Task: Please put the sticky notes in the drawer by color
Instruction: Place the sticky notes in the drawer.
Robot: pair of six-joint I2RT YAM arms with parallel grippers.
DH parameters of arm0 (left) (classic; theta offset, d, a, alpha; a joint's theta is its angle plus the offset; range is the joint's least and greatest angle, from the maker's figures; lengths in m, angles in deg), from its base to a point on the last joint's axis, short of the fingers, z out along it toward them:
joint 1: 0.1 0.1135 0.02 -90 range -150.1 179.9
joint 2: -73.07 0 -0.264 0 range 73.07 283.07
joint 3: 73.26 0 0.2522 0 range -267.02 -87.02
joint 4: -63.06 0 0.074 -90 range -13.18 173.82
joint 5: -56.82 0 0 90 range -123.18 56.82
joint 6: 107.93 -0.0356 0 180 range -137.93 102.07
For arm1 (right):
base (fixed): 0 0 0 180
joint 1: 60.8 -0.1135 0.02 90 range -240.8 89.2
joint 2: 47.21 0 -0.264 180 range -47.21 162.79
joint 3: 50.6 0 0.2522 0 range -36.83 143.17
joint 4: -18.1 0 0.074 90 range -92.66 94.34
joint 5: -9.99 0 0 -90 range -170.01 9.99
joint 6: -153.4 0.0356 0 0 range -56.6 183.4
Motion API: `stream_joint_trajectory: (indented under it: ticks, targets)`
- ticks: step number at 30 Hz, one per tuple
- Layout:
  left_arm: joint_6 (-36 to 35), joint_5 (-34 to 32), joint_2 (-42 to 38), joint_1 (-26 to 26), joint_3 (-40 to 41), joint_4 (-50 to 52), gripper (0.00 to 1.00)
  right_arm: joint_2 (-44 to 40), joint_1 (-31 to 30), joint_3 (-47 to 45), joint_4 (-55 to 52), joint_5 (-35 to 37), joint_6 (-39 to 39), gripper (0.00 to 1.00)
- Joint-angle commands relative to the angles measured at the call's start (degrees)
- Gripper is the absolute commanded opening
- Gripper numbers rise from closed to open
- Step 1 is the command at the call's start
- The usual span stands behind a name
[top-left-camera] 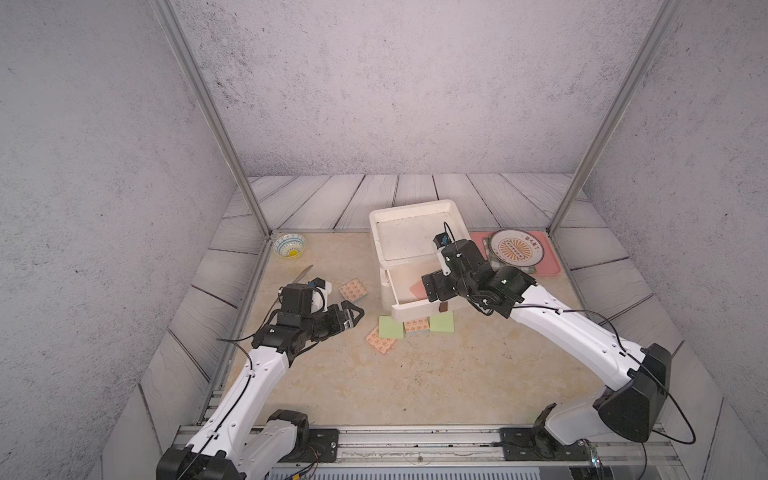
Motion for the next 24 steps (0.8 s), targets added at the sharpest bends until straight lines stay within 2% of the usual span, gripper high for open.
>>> stream_joint_trajectory:
  ticks: [1, 6, 8, 11, 15, 18, 21, 24]
  targets:
    - [-2.05, 0.18, -0.58, 0.26, 1.96, 1.98, 0.88, -7.65, 0.18, -1.23, -2.54, -4.74, 0.45, 0.95]
    - [-2.85, -0.03, 2.98, -0.02, 5.98, 1.22, 0.86, -19.98, -1.69, -15.9, 3.59, -15.98, 5.15, 0.88]
    - [-2.14, -0.24, 6.18, -0.9, 5.73, 0.9, 0.85, -24.29, -4.34, -24.08, 7.91, -17.0, 6.66, 0.85]
    - [-1.78, -2.74, 11.14, -1.59, 4.63, 0.84, 0.84, -28.09, -10.24, -35.65, 14.7, -14.62, 9.94, 0.8]
    - [-2.1, -4.65, 16.43, -2.06, 3.6, -2.3, 0.83, -27.52, -17.89, -43.18, 20.78, -8.69, 13.1, 0.78]
    - [-1.88, -5.29, 20.99, -2.44, 2.4, -5.06, 0.81, -25.07, -18.85, -44.82, 22.89, -8.35, 15.35, 0.78]
    - [-1.26, -5.03, 25.33, -2.89, 0.92, -6.72, 0.79, -22.73, -19.16, -47.75, 29.72, -9.3, 16.83, 0.78]
    - [-1.06, -5.2, 27.56, -3.32, -0.42, -7.19, 0.74, -17.81, -19.77, -50.3, 36.27, -6.78, 18.46, 0.69]
